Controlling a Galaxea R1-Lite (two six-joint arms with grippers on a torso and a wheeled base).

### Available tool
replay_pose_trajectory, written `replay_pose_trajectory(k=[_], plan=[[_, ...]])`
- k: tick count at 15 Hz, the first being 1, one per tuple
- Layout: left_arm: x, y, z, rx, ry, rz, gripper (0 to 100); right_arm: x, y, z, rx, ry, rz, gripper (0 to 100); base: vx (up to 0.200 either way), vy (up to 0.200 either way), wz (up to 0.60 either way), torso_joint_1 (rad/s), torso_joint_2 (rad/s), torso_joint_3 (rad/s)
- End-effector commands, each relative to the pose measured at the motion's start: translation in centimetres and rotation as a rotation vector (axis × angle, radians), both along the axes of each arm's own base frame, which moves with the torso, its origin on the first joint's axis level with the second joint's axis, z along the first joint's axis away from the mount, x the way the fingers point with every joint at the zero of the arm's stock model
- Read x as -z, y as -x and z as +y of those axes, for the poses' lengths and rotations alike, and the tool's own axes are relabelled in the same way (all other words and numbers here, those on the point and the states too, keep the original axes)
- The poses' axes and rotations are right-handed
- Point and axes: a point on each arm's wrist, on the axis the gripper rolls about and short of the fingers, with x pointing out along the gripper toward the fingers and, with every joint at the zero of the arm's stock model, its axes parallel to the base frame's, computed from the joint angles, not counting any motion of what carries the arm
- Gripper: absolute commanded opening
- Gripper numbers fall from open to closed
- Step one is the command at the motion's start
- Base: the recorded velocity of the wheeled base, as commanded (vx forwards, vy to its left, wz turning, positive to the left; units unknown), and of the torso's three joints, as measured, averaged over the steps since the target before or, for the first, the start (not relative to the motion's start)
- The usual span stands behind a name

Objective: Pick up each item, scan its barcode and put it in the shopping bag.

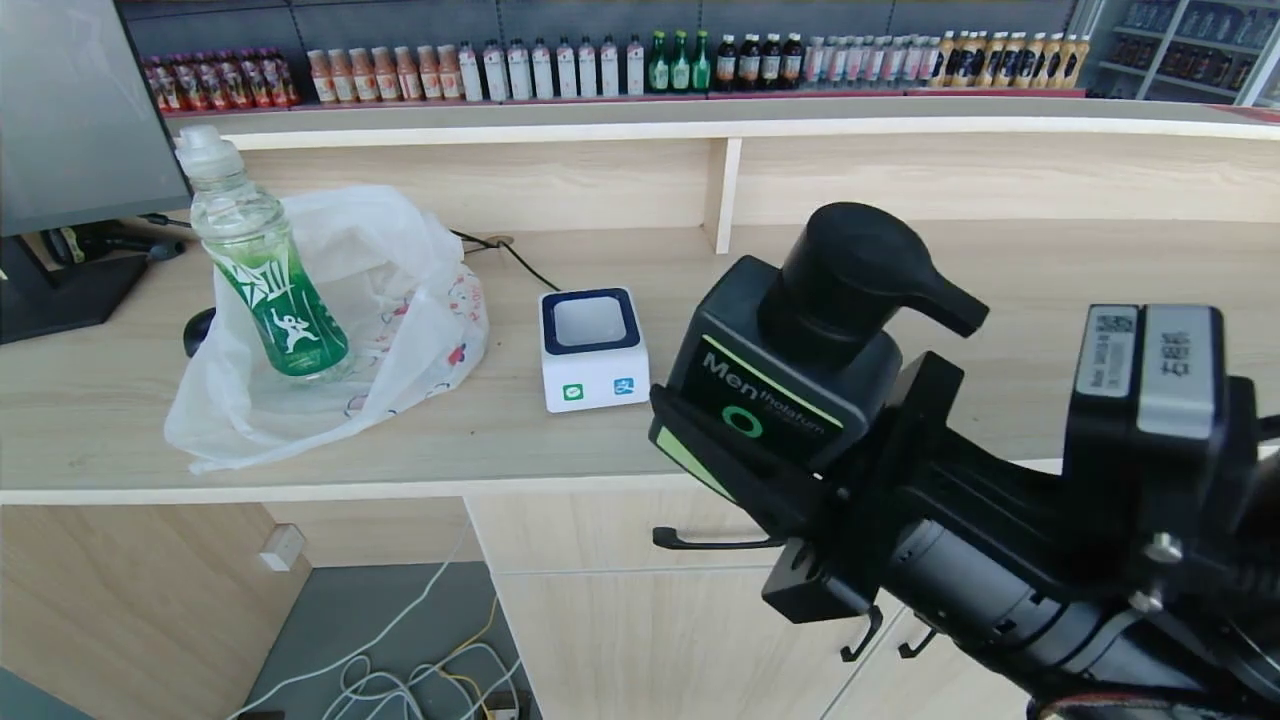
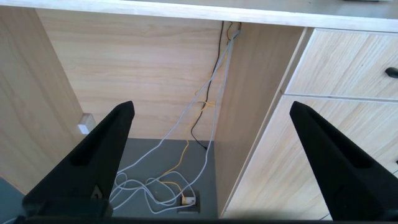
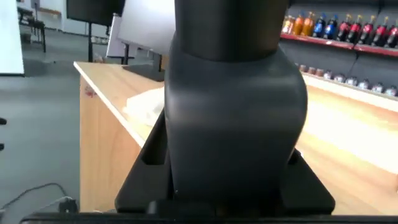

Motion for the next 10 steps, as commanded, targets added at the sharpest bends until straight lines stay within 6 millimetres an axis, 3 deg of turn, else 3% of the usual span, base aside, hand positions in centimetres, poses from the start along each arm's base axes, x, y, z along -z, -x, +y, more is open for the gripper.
replay_pose_trajectory(k=[1,7,10], plan=[[0.0,0.0,0.0,0.000,0.000,-0.001,100,0.1,-1.5,-0.4,0.087,-0.097,0.136,0,0.000,0.000,0.00,0.000,0.00,0.000],[0.0,0.0,0.0,0.000,0.000,-0.001,100,0.2,-8.3,-5.8,0.385,-0.217,0.204,0,0.000,0.000,0.00,0.000,0.00,0.000],[0.0,0.0,0.0,0.000,0.000,0.000,100,0.6,-9.2,-5.7,0.389,-0.234,0.222,0,0.000,0.000,0.00,0.000,0.00,0.000]])
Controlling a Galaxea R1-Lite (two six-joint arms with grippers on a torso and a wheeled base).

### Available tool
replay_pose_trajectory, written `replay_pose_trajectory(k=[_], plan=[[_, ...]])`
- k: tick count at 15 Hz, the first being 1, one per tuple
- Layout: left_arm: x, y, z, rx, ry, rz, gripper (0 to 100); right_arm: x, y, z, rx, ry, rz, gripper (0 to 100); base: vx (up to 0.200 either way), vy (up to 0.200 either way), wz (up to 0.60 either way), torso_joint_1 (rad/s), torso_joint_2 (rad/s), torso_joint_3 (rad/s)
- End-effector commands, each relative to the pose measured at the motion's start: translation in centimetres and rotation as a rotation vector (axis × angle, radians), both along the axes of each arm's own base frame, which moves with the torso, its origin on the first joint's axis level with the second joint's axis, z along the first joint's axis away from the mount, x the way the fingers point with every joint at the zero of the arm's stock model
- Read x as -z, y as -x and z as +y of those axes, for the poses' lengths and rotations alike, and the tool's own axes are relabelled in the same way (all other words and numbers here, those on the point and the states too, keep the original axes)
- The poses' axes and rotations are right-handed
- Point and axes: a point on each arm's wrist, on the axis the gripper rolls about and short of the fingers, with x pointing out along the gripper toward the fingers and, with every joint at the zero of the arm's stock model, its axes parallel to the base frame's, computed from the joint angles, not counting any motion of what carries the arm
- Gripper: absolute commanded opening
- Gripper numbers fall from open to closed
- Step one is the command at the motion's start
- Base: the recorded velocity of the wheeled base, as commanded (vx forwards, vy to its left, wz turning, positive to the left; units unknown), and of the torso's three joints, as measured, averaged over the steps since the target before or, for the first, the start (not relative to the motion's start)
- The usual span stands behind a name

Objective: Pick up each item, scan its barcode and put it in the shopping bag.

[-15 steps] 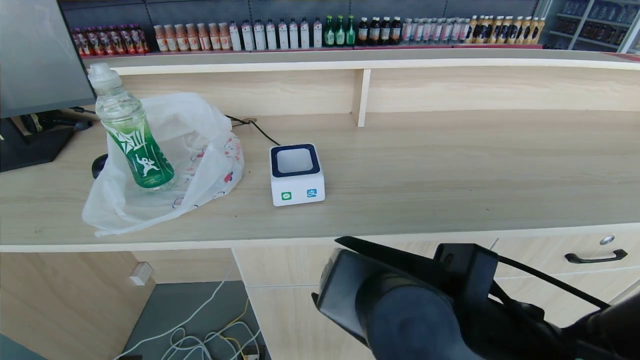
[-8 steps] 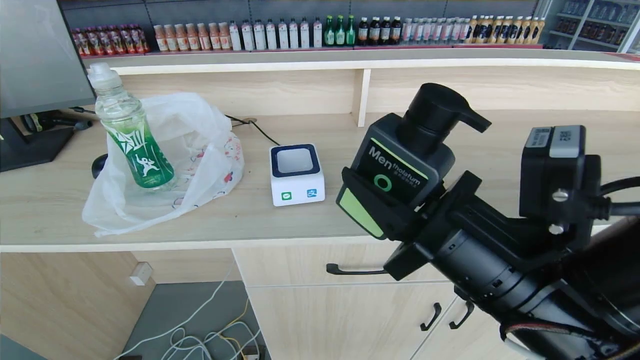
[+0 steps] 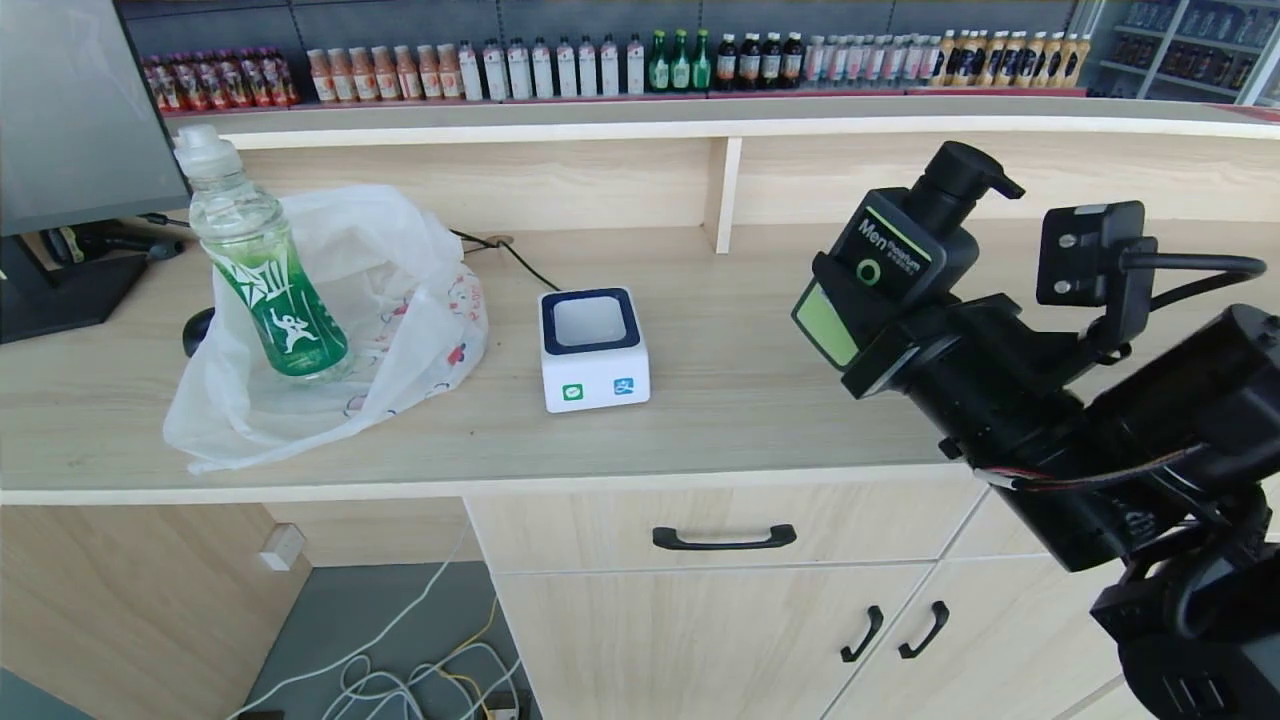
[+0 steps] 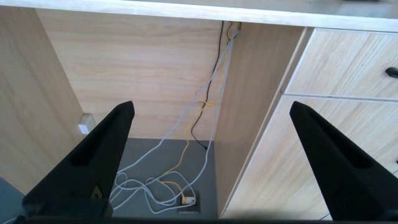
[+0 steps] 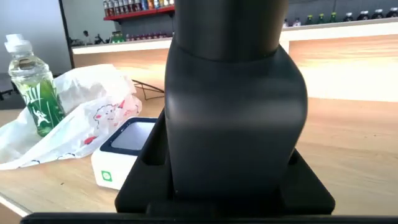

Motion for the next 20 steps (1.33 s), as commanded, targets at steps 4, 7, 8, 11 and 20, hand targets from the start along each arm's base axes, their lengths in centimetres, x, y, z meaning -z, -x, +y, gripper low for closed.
replay_pose_trajectory(k=[4,7,8,11,20], plan=[[0.0,0.0,0.0,0.000,0.000,-0.002,100,0.0,-2.2,-0.5,0.054,-0.011,-0.013,0,0.000,0.000,0.00,0.000,0.00,0.000],[0.0,0.0,0.0,0.000,0.000,-0.002,100,-0.4,-2.5,-1.1,0.072,-0.021,-0.027,0,0.000,0.000,0.00,0.000,0.00,0.000],[0.0,0.0,0.0,0.000,0.000,-0.002,100,-0.5,-2.4,-1.1,0.072,-0.024,-0.031,0,0.000,0.000,0.00,0.000,0.00,0.000],[0.0,0.0,0.0,0.000,-0.002,0.000,100,-0.5,-2.6,-1.0,0.069,-0.026,-0.030,0,0.000,0.000,0.00,0.000,0.00,0.000],[0.0,0.0,0.0,0.000,-0.005,0.000,100,-0.5,-2.6,-1.2,0.062,-0.047,-0.020,0,0.000,0.111,0.00,0.003,0.00,0.001]])
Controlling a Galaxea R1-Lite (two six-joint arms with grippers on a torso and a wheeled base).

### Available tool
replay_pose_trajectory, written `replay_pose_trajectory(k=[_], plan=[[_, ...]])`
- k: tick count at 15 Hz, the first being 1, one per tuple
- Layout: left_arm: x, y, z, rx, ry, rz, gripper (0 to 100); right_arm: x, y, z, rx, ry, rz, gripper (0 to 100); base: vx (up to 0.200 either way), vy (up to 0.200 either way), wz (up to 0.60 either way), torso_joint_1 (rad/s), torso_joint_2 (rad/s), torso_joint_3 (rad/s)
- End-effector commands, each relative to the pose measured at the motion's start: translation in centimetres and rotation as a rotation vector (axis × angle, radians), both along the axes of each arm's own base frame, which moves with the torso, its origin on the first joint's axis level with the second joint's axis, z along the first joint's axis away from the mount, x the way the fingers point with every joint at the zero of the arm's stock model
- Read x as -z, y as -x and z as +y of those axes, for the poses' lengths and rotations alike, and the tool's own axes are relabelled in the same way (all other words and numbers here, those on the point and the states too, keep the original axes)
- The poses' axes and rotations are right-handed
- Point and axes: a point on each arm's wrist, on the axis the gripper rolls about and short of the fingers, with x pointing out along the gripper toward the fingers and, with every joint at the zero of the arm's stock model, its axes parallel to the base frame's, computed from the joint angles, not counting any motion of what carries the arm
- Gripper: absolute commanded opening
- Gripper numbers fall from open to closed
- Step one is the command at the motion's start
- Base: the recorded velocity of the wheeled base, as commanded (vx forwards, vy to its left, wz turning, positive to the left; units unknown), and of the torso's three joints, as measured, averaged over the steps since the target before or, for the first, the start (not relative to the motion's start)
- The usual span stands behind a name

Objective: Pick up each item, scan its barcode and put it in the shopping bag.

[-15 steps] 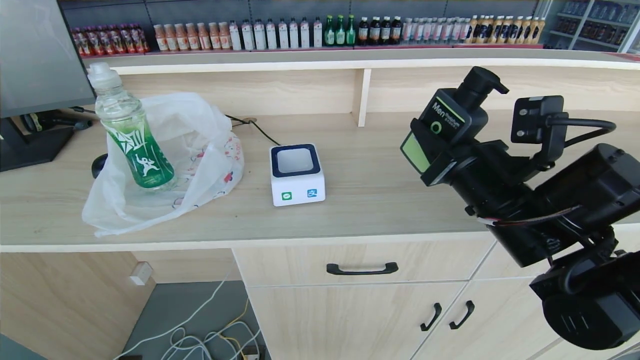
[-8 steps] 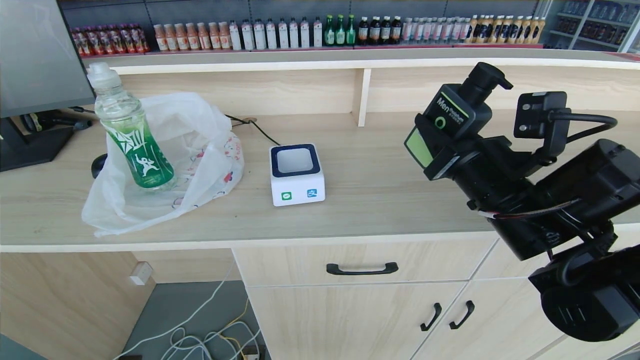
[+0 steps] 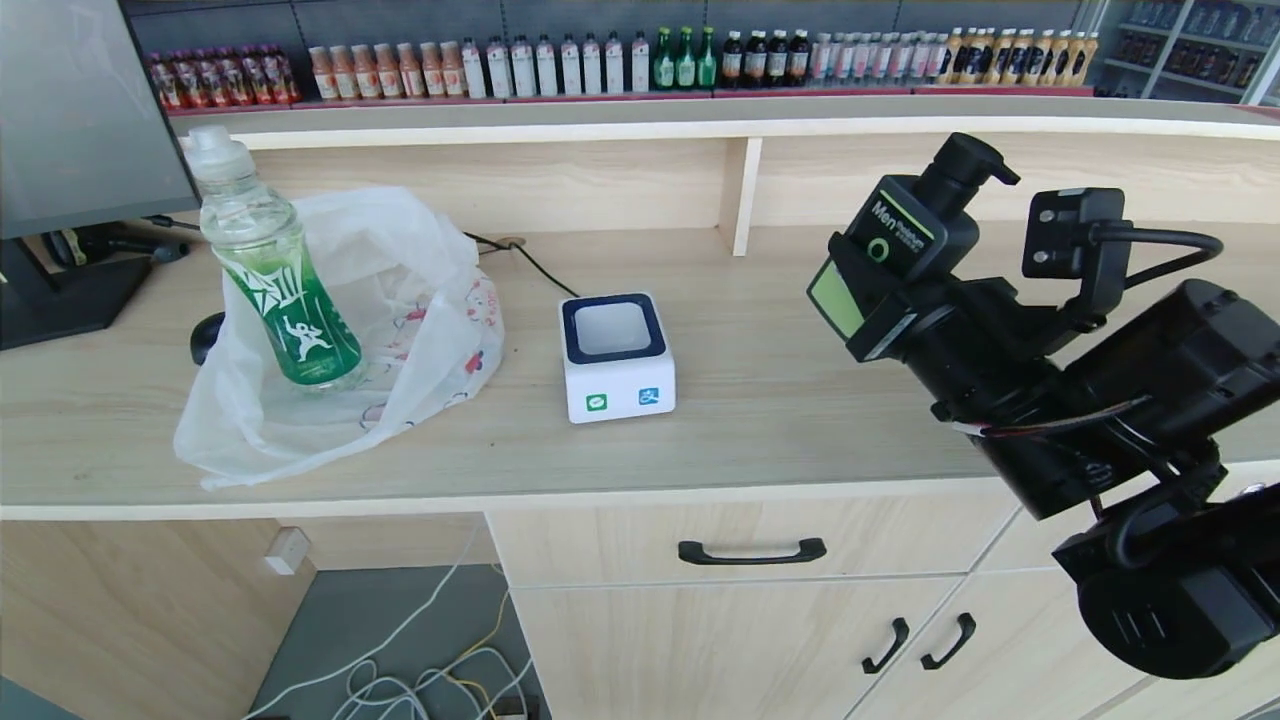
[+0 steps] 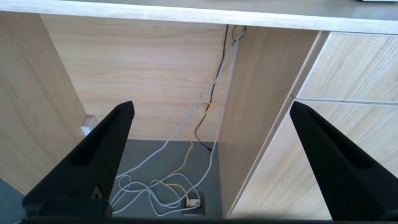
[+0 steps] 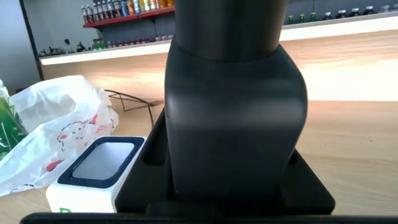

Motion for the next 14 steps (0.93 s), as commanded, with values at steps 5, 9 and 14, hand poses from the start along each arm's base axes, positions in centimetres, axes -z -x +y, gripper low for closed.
replay_pose_trajectory(k=[5,9,14], plan=[[-0.01,0.00,0.00,-0.001,0.002,-0.002,100,-0.32,0.27,-0.15,-0.002,-0.008,-0.012,0,0.000,0.200,0.00,0.001,0.00,0.000],[-0.01,0.00,0.00,-0.001,0.003,-0.002,100,-0.52,0.43,-0.24,-0.004,-0.012,-0.017,0,0.000,0.200,0.00,0.001,0.00,0.002],[-0.01,0.00,0.00,-0.001,0.000,-0.002,100,-0.75,0.42,-0.23,-0.005,-0.015,-0.026,0,0.000,0.080,0.00,0.001,0.00,0.002]])
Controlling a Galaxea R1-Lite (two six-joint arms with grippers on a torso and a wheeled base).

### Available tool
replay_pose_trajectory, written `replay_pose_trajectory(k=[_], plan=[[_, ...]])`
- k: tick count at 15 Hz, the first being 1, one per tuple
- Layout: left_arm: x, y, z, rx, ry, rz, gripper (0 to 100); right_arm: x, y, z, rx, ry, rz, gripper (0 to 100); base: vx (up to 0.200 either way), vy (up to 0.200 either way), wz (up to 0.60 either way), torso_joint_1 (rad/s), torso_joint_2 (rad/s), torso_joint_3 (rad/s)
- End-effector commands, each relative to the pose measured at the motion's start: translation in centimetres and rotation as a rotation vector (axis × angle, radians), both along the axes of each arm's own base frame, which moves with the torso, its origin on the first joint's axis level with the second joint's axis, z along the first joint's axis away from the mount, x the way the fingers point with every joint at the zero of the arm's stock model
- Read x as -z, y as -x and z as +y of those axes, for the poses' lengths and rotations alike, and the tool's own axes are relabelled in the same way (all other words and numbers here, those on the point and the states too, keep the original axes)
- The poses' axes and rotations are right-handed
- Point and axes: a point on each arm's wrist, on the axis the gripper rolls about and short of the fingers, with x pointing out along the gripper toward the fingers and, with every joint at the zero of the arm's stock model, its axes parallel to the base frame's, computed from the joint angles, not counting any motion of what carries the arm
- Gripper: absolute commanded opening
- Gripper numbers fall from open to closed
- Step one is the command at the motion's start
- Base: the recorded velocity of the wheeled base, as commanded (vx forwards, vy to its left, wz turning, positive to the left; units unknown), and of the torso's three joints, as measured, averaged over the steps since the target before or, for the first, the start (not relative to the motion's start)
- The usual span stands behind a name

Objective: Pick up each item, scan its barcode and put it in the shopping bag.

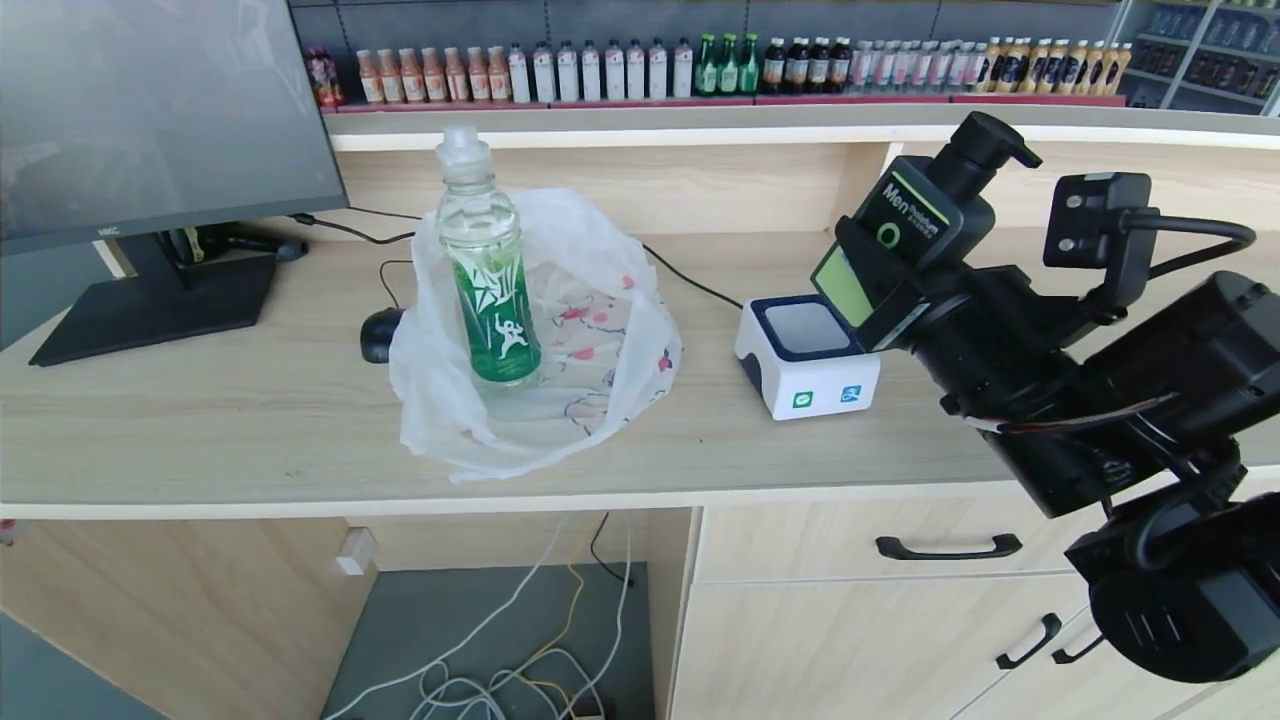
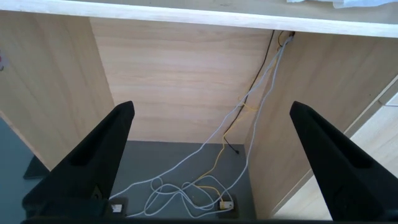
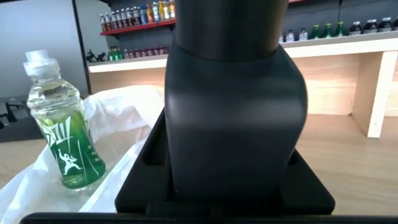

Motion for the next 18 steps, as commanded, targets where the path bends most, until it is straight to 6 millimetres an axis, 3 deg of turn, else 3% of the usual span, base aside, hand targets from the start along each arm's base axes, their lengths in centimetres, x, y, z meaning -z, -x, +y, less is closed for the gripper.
replay_pose_trajectory(k=[1,10,14,18], plan=[[0.0,0.0,0.0,-0.001,-0.001,-0.001,100,-0.3,0.3,-0.2,0.002,-0.005,-0.009,0,0.000,0.000,0.00,0.000,0.00,0.000],[0.0,0.0,0.0,-0.001,-0.001,-0.001,100,0.1,-0.5,0.6,-0.063,-0.083,0.058,0,0.000,0.000,0.00,0.000,0.00,0.000],[0.0,0.0,0.0,-0.001,-0.001,-0.001,100,-4.0,-3.9,2.6,-0.170,-0.304,0.193,0,0.000,0.000,0.00,0.000,0.00,0.000],[0.0,0.0,0.0,-0.001,-0.001,-0.001,100,-5.1,-5.0,3.2,-0.226,-0.419,0.339,0,0.000,0.000,0.00,0.000,0.00,0.000]])
